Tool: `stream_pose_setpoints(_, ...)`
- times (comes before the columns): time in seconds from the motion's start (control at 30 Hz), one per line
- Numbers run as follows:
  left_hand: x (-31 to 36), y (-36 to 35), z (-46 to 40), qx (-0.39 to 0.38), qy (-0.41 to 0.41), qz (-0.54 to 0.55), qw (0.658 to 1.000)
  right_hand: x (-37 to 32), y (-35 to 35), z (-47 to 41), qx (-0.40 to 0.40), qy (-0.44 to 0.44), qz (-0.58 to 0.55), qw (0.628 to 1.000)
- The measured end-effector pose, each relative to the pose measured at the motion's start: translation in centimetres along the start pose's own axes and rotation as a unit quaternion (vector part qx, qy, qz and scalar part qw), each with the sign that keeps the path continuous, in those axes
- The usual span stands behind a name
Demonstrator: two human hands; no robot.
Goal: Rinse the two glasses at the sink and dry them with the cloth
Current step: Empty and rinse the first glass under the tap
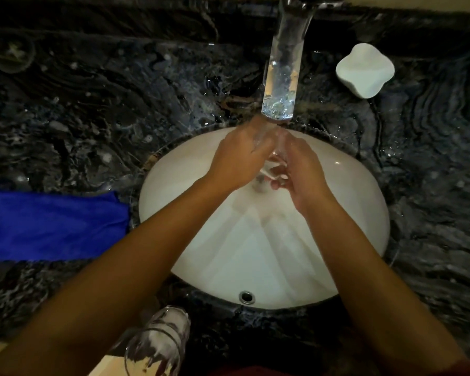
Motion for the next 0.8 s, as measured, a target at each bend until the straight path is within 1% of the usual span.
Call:
stream_pose_setpoints(0.07, -0.4, -0.4, -0.1, -0.032, 0.049, 0.106, 0.993, -1.6, 0.6, 0.5, 0.044, 0.078, 0.103, 0.991)
stream_pose_setpoints(0.1, -0.9, -0.8, 0.0, -0.049, 0.091, 0.18, 0.978, -2.5, 0.6, 0.9, 0.055, 0.121, 0.163, 0.978)
stream_pose_setpoints(0.13, -1.4, -1.2, 0.0, -0.069, 0.133, 0.243, 0.958, -3.2, 0.4, 1.2, 0.056, 0.156, 0.217, 0.962)
stream_pose_setpoints(0.2, -2.5, -2.1, 0.4, -0.14, 0.189, 0.312, 0.921, -4.2, -0.2, 1.7, 0.038, 0.22, 0.294, 0.929)
stream_pose_setpoints(0.27, -3.3, -3.0, 0.9, -0.235, 0.209, 0.367, 0.875, -4.8, -0.6, 1.9, 0.02, 0.264, 0.355, 0.897)
stream_pose_setpoints(0.3, -3.5, -3.4, 1.3, -0.271, 0.213, 0.396, 0.851, -5.0, -0.9, 1.7, 0.008, 0.274, 0.378, 0.884)
stream_pose_setpoints(0.33, -3.7, -3.7, 1.5, -0.289, 0.214, 0.42, 0.833, -5.1, -1.0, 1.3, -0.004, 0.274, 0.392, 0.878)
stream_pose_setpoints(0.4, -4.0, -4.1, 1.6, -0.278, 0.212, 0.456, 0.818, -5.2, -1.1, 0.2, -0.028, 0.256, 0.41, 0.875)
stream_pose_setpoints(0.47, -4.0, -4.0, 1.2, -0.226, 0.196, 0.496, 0.815, -5.1, -1.7, -0.9, -0.059, 0.231, 0.438, 0.867)
stream_pose_setpoints(0.5, -4.0, -3.6, 1.1, -0.189, 0.189, 0.507, 0.819, -4.8, -2.2, -1.3, -0.073, 0.215, 0.438, 0.87)
stream_pose_setpoints(0.53, -3.9, -3.0, 1.0, -0.149, 0.182, 0.5, 0.833, -4.6, -2.6, -1.6, -0.082, 0.199, 0.417, 0.883)
stream_pose_setpoints(0.6, -3.4, -1.6, 1.0, -0.081, 0.165, 0.439, 0.88, -4.5, -2.9, -1.8, -0.061, 0.164, 0.313, 0.934)
stream_pose_setpoints(0.67, -2.4, -0.1, 1.0, -0.03, 0.138, 0.331, 0.933, -4.4, -2.8, -2.5, -0.034, 0.122, 0.209, 0.97)
stream_pose_setpoints(0.73, -1.5, 1.0, 0.9, 0.009, 0.082, 0.198, 0.977, -3.5, -2.2, -3.2, -0.004, 0.046, 0.14, 0.989)
stream_pose_setpoints(0.8, -0.8, 1.3, 1.0, 0.034, 0.018, 0.099, 0.994, -3.0, -1.8, -2.7, 0.024, 0.02, 0.04, 0.999)
Point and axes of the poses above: each hand's wrist, its own z-axis away from the middle knuckle, its own y-axis out of the back of the hand, x = y × z, the point moved 7 cm from there along -z, towards the middle knuckle, and after that the axes turned 14 degrees about -x, right-handed, at the moved point
